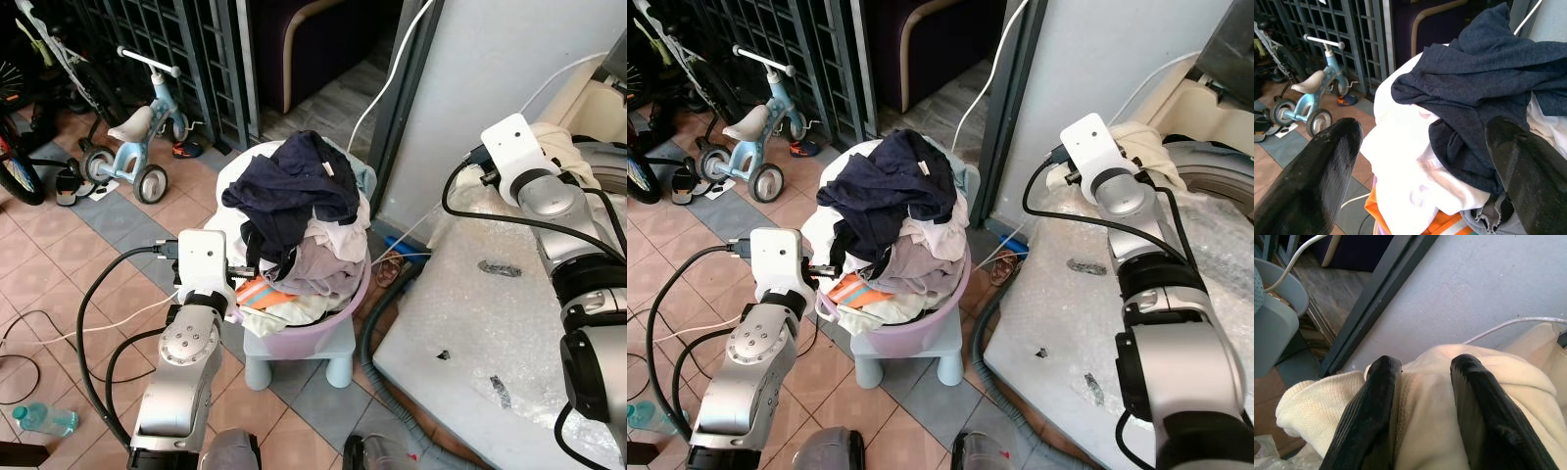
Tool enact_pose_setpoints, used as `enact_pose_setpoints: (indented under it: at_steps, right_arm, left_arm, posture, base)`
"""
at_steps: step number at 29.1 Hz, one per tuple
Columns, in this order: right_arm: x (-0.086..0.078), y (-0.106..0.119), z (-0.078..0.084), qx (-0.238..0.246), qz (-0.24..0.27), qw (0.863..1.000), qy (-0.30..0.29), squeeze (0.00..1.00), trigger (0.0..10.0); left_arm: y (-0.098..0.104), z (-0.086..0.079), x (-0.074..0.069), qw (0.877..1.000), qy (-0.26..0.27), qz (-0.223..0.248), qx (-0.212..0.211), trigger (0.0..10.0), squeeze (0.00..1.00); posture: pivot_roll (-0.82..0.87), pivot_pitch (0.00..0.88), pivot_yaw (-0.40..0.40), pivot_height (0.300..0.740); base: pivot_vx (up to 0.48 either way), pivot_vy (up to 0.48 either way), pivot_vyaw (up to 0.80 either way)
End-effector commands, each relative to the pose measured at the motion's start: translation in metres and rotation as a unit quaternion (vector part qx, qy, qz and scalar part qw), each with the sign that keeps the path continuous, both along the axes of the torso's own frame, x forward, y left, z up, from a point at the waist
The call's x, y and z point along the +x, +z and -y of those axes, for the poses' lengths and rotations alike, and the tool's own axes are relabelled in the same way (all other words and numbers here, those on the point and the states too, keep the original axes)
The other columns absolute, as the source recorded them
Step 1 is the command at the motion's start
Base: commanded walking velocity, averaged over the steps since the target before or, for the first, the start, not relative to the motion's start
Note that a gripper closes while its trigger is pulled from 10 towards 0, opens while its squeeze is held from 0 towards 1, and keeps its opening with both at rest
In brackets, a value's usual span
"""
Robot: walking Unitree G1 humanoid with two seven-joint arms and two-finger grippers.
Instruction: Clothes washing
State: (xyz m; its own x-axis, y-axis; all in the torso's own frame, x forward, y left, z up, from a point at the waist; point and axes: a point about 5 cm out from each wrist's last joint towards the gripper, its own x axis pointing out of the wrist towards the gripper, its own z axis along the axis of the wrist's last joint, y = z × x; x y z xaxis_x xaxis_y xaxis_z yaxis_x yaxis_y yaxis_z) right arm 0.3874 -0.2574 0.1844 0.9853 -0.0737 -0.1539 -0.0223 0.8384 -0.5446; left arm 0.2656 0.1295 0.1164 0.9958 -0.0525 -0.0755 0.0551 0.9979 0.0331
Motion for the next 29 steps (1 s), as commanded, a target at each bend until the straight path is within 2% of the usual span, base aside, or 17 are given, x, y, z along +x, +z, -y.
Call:
enact_pose_setpoints:
  at_steps: [1,2,3,5,10,16,19,22,25,26,28,29]
  right_arm:
    - [-0.014,-0.042,0.008,0.050,-0.087,0.995,-0.030,0.00,0.0]
    - [-0.014,-0.044,0.008,0.070,-0.091,0.993,-0.036,0.00,0.0]
    - [-0.016,-0.051,0.009,0.144,-0.114,0.981,-0.059,0.00,0.0]
    - [-0.017,-0.055,0.009,0.178,-0.127,0.973,-0.072,0.00,0.0]
    - [-0.016,-0.049,0.013,0.204,-0.140,0.966,-0.079,0.00,0.0]
    - [-0.017,-0.036,0.026,0.212,-0.147,0.962,-0.083,0.00,0.0]
    - [-0.015,-0.022,0.033,0.231,-0.102,0.962,-0.105,0.00,0.0]
    - [-0.013,-0.008,0.041,0.219,-0.052,0.966,-0.126,0.00,0.0]
    - [-0.014,0.000,0.047,0.224,-0.024,0.963,-0.145,0.00,0.0]
    - [-0.017,0.011,0.060,0.212,0.013,0.961,-0.178,0.00,0.0]
    - [-0.018,0.014,0.064,0.207,0.023,0.960,-0.188,0.00,0.0]
    - [-0.023,0.026,0.078,0.206,0.057,0.951,-0.225,0.00,0.0]
  left_arm:
    - [-0.002,0.004,0.001,1.000,-0.009,-0.008,0.007,10.0,0.00]
    - [-0.002,0.004,0.002,1.000,-0.009,-0.008,0.007,10.0,0.00]
    - [-0.002,0.003,0.003,1.000,-0.009,-0.010,0.007,10.0,0.00]
    - [-0.002,0.003,0.003,1.000,-0.009,-0.011,0.009,10.0,0.00]
    - [-0.003,0.000,0.005,1.000,-0.005,-0.014,0.012,10.0,0.00]
    - [-0.006,-0.002,0.003,1.000,0.001,-0.023,0.013,10.0,0.00]
    - [-0.006,-0.002,0.004,1.000,0.005,-0.023,0.011,10.0,0.00]
    - [-0.005,-0.003,0.005,1.000,0.007,-0.021,0.011,10.0,0.00]
    - [-0.005,-0.004,0.005,1.000,0.007,-0.021,0.011,10.0,0.00]
    - [-0.005,-0.005,0.006,1.000,0.008,-0.022,0.011,10.0,0.00]
    - [-0.005,-0.005,0.006,1.000,0.008,-0.022,0.011,10.0,0.00]
    - [-0.005,-0.005,0.007,1.000,0.009,-0.022,0.011,10.0,0.00]
  posture:
    - [0.06,0.069,-0.001,0.740]
    - [0.06,0.069,-0.001,0.740]
    - [0.06,0.065,0.000,0.740]
    - [0.06,0.062,-0.002,0.740]
    - [0.06,0.061,-0.009,0.740]
    - [0.06,0.061,-0.013,0.740]
    - [0.06,0.062,-0.010,0.740]
    - [0.05,0.063,-0.004,0.740]
    - [0.05,0.062,-0.001,0.740]
    - [0.05,0.061,0.003,0.740]
    - [0.05,0.061,0.003,0.740]
    - [0.05,0.059,0.005,0.740]
  base:
    - [0.000,0.000,0.00]
    - [0.000,0.000,0.00]
    - [0.000,0.000,0.00]
    - [0.000,0.000,0.00]
    - [0.000,0.000,0.00]
    - [0.000,0.000,0.00]
    - [0.000,0.000,0.00]
    - [0.000,0.000,0.00]
    - [0.000,0.000,0.00]
    - [0.000,0.000,0.00]
    - [0.000,0.000,0.00]
    - [0.000,0.000,0.00]
